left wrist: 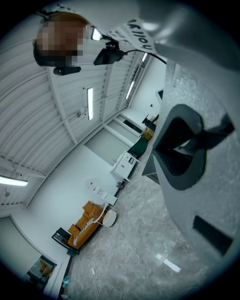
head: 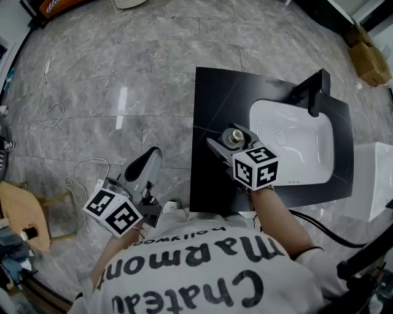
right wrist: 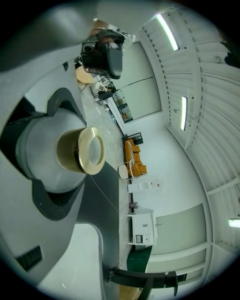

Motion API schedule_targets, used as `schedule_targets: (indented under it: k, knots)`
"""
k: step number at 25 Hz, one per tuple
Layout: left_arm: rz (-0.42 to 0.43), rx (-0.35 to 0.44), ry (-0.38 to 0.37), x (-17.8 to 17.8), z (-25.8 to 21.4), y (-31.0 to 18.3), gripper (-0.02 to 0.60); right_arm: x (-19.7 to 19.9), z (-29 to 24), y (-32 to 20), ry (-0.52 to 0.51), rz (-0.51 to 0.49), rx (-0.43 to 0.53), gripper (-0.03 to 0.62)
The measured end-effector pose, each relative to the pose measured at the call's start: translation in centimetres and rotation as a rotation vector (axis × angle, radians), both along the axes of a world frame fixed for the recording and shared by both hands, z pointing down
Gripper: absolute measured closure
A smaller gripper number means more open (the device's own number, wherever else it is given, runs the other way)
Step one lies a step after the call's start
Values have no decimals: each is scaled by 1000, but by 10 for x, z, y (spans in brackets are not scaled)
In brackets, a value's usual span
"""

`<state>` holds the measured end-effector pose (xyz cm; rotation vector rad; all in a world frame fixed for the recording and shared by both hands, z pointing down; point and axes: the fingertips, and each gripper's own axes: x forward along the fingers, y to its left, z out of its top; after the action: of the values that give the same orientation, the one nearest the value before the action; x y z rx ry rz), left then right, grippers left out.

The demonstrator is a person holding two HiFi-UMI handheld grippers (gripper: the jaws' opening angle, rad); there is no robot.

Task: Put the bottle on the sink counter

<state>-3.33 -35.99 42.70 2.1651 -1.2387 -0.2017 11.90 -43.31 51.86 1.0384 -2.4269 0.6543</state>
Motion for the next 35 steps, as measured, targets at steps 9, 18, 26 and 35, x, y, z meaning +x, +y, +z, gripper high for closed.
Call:
schedule_targets:
  k: [9, 18, 26, 35]
  knots:
    - [25, 35, -14, -6, -12, 12, 566, -1, 2, 6, 63, -13, 48, 249]
    - [44, 54, -36, -8, -17, 23, 566, -3, 5, 10, 94, -58, 51, 249]
    - [9, 20, -64, -17, -13, 34, 566, -4, 5, 11, 122, -68, 84, 249]
    - [-10, 39, -53, -29, -21, 36, 566, -8, 11, 14, 189, -72, 124, 249]
